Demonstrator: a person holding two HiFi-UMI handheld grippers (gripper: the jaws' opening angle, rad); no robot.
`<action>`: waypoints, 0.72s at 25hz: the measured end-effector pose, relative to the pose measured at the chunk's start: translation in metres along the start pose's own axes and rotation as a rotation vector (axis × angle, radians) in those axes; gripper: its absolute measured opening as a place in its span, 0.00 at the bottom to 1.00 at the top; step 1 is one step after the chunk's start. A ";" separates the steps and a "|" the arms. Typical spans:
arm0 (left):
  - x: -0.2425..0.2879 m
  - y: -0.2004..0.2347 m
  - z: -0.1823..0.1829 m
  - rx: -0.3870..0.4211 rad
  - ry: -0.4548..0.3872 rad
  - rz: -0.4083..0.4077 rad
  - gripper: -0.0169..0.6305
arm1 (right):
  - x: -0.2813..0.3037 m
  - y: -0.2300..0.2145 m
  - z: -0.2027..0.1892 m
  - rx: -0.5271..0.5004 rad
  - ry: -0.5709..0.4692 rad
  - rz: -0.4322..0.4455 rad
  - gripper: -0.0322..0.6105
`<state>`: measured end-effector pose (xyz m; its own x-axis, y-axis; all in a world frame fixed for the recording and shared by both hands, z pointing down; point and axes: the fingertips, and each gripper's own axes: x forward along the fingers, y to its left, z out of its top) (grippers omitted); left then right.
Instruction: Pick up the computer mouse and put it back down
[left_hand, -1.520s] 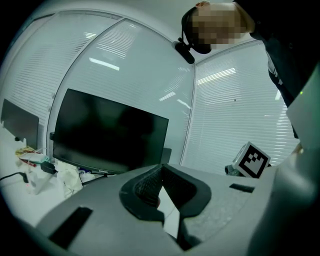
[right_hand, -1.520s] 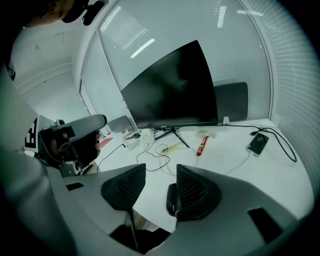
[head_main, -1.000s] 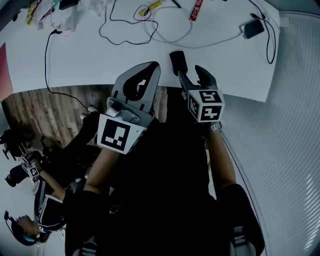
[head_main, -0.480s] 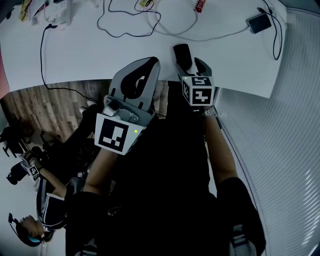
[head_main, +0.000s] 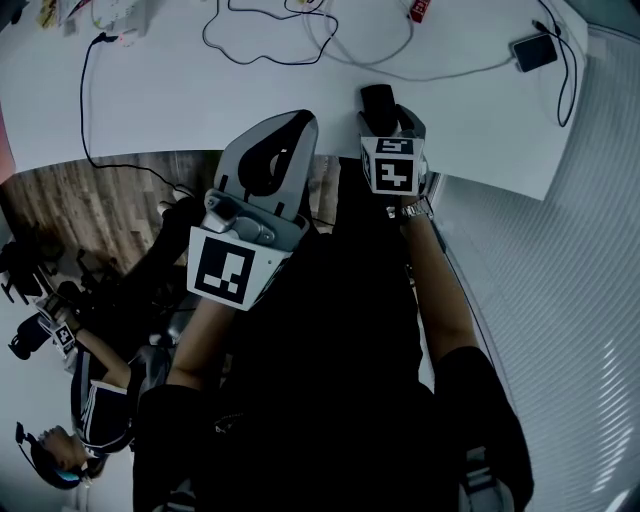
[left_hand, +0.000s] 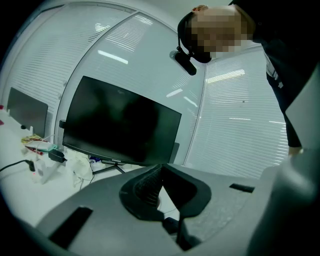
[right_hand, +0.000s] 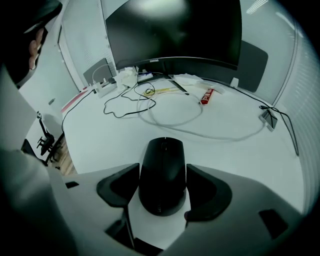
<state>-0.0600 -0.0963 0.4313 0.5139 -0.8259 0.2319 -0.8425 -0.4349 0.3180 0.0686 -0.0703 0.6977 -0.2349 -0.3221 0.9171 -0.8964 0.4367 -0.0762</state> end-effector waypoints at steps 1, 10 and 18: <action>-0.001 0.002 0.000 -0.001 0.000 0.004 0.04 | 0.002 0.000 0.000 -0.003 0.006 -0.005 0.47; -0.007 0.018 -0.001 -0.012 -0.008 0.036 0.04 | 0.008 -0.001 -0.001 0.007 0.023 -0.037 0.49; -0.006 0.006 0.002 0.007 -0.010 0.010 0.04 | 0.005 -0.004 -0.002 0.027 0.041 -0.018 0.49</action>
<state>-0.0682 -0.0946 0.4297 0.5042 -0.8336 0.2256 -0.8485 -0.4296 0.3091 0.0716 -0.0720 0.7038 -0.2036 -0.2951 0.9335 -0.9103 0.4080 -0.0695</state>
